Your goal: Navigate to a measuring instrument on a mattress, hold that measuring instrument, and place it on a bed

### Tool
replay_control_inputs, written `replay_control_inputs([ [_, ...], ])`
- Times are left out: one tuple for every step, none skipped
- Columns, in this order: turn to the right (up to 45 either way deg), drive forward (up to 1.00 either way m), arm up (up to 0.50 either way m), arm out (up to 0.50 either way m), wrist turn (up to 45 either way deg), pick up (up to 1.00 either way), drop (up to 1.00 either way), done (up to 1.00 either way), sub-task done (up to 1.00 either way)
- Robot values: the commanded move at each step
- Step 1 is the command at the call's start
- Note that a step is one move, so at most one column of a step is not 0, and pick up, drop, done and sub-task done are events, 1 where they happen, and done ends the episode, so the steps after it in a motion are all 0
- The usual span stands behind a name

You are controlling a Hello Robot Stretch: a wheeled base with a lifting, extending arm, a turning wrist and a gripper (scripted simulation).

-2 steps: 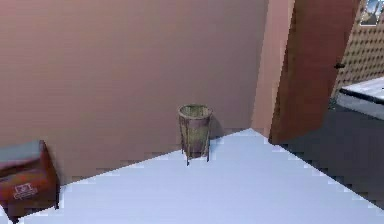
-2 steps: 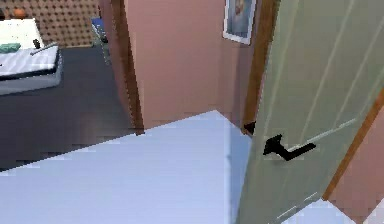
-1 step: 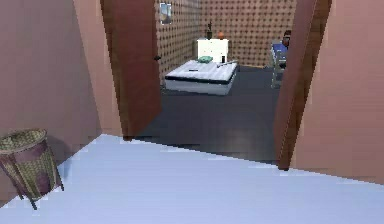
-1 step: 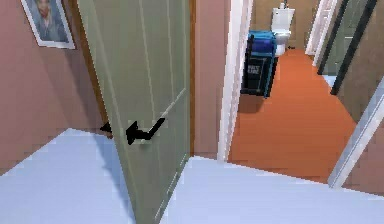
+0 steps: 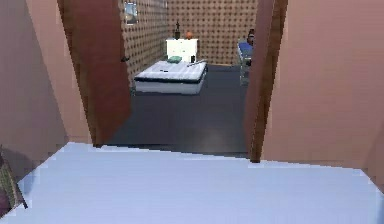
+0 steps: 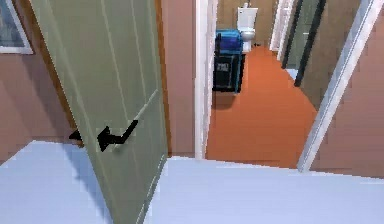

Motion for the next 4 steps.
replay_control_inputs([
  [0.0, 1.0, 0.0, 0.0, 0.0, 0.0, 0.0, 0.0, 0.0],
  [0.0, 0.75, 0.0, 0.0, 0.0, 0.0, 0.0, 0.0, 0.0],
  [9.0, 0.0, 0.0, 0.0, 0.0, 0.0, 0.0, 0.0, 0.0],
  [0.0, 1.0, 0.0, 0.0, 0.0, 0.0, 0.0, 0.0, 0.0],
])
